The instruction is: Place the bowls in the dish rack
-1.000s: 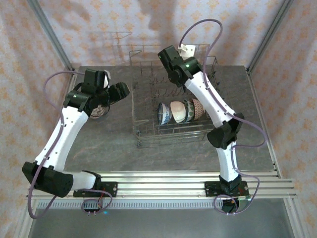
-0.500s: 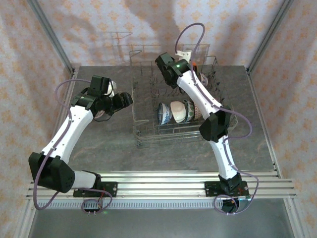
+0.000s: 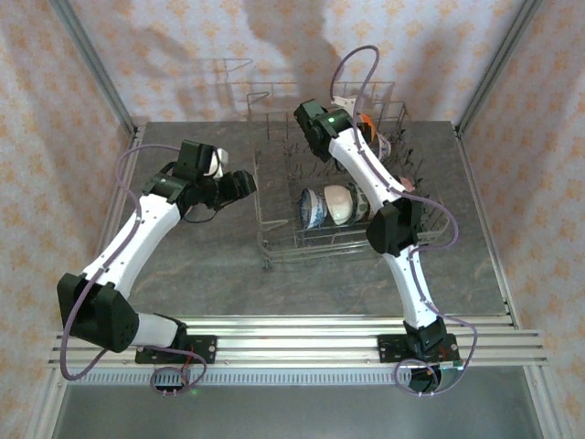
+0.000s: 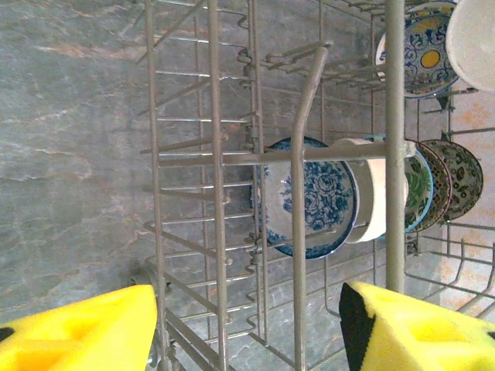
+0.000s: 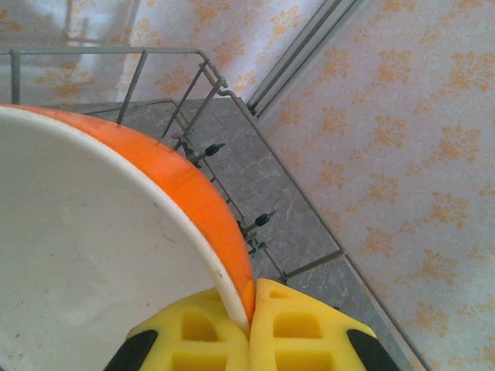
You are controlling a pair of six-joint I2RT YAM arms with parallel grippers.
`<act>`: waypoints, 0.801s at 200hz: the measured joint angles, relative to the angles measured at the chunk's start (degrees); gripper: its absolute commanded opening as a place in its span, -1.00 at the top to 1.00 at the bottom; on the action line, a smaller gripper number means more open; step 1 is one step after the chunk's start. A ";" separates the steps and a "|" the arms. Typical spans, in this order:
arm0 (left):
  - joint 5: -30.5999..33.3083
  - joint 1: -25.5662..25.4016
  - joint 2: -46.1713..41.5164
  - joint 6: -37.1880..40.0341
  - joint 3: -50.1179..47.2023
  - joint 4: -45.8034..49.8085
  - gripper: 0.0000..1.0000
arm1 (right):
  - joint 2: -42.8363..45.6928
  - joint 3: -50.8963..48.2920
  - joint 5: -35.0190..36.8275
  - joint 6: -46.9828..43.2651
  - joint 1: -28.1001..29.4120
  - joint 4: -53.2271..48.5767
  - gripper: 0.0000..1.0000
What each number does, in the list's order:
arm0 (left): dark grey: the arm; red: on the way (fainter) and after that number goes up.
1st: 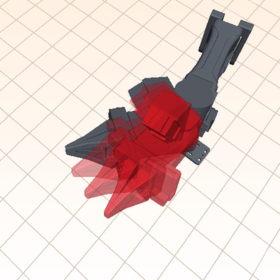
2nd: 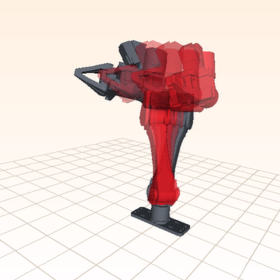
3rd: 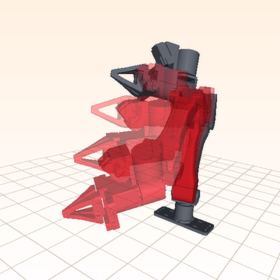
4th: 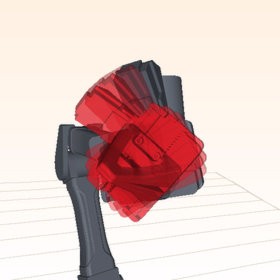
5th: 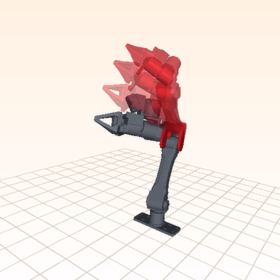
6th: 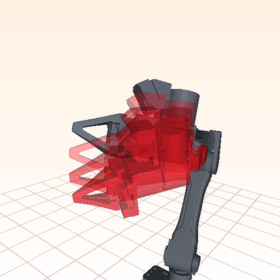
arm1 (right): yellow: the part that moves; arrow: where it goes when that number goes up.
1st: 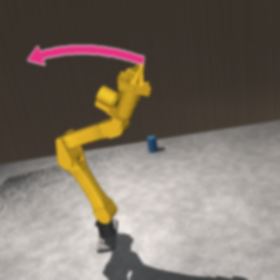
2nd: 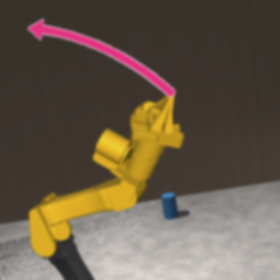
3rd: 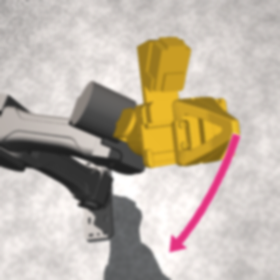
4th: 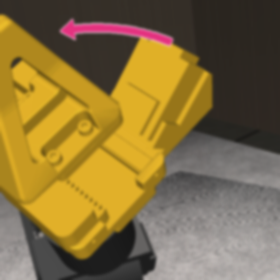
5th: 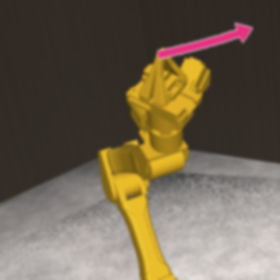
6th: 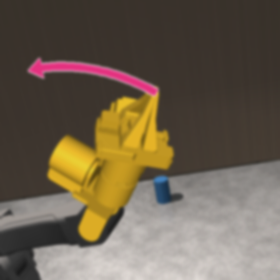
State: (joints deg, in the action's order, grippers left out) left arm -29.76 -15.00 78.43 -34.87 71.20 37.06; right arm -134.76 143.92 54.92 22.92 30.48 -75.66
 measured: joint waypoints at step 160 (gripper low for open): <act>4.70 -4.31 -8.90 -1.05 -3.04 6.05 -0.34 | -2.10 -0.98 4.46 -2.56 -0.44 0.15 1.00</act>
State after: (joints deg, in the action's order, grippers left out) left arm -25.06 -19.31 69.54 -35.92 68.16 43.11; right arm -136.86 142.93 59.37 20.36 30.04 -75.50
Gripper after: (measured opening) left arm 0.664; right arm 0.042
